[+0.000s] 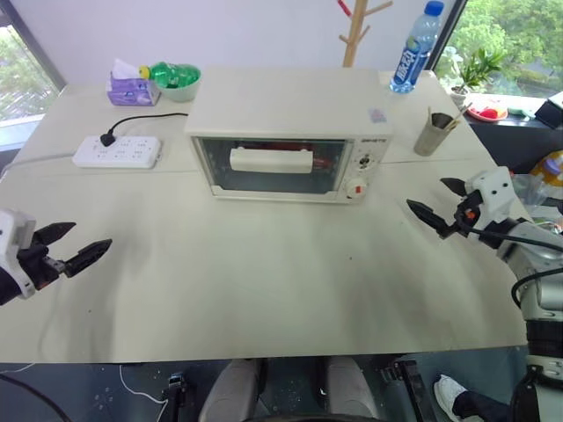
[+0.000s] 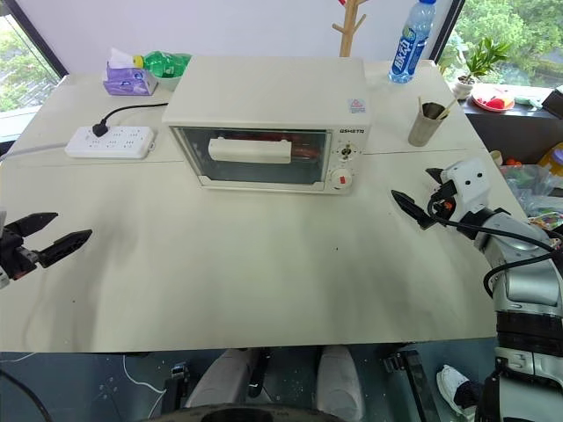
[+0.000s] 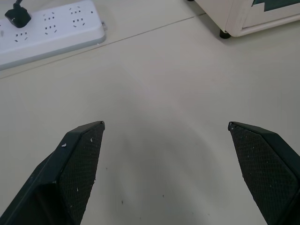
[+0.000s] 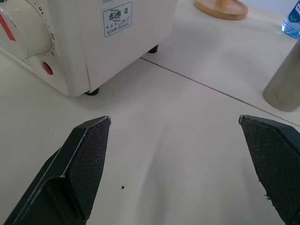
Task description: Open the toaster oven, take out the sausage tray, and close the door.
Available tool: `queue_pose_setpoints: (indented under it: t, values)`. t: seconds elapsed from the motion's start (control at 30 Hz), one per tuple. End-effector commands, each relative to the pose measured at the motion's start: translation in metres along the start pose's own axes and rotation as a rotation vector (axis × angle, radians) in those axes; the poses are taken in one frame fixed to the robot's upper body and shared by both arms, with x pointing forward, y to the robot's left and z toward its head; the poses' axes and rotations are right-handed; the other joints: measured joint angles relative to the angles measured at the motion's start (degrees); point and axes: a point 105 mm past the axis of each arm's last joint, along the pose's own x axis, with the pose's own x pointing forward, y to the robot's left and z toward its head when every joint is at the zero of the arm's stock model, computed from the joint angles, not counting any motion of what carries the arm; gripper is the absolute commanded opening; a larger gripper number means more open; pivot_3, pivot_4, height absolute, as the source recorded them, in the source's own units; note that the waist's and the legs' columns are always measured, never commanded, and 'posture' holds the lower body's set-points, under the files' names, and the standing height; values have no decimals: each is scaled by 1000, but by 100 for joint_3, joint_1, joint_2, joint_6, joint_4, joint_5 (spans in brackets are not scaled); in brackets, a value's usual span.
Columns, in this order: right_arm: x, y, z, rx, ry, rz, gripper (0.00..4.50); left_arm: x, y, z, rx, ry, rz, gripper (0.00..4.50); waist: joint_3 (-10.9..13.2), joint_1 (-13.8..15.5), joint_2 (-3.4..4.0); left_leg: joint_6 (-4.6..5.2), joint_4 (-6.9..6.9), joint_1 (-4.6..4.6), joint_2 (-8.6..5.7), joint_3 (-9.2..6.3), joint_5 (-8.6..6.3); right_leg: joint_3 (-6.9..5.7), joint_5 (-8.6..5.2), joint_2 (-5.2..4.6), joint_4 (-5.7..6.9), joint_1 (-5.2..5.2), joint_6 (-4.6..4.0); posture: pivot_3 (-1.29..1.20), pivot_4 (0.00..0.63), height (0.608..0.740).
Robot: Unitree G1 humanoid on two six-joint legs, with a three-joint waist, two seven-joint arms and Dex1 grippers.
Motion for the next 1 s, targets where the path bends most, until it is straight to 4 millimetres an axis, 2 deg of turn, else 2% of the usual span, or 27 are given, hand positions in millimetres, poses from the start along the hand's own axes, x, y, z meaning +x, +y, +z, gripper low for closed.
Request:
queue_pose_setpoints:
  t: [0.03, 0.37, 0.67, 0.7, 0.83, 1.0]
  values:
    - [-2, -4, 15, -42, -37, -14, 4500, -3, 4, 13, 43, -45, 17, 4432, 0, -2, 0, 0, 0, 0, 0, 0, 0, 0, 0, 0, 0, 0, 0, 0, 150, 739]
    - [-2, -5, 18, -26, -39, -37, 4500, -1, 6, 14, 8, -53, 21, 4432, 0, -5, 0, -1, 0, 1, 0, 2, 1, 2, 1, 1, 2, 0, 0, 0, 150, 739]
    - [-1, -4, 21, -7, -25, -36, 4500, 2, -7, 21, -1, -64, -47, 4432, -1, -3, -1, -1, 2, 2, 0, 2, 1, 3, 2, 1, 5, 0, -1, 0, 150, 739]
    - [0, -5, 24, 1, -26, -33, 4500, 4, -12, 26, 4, -74, -77, 4432, -1, -3, -1, -1, 2, 2, 0, 2, 1, 3, 3, 1, 5, 0, -1, 0, 150, 739]
    - [-1, 3, 57, 70, -90, 75, 4500, 10, -36, 60, -1, -154, -238, 4432, 2, -4, 2, -4, 7, 2, 0, 3, 3, 5, 8, 1, 8, 0, -2, 0, 150, 739]
    - [-9, 53, 89, 75, -119, 356, 4500, 17, -60, 97, 2, -214, -445, 4432, 0, 0, 0, -6, 6, 2, 9, 2, 4, 3, 11, 11, 9, -1, 1, 0, 150, 739]
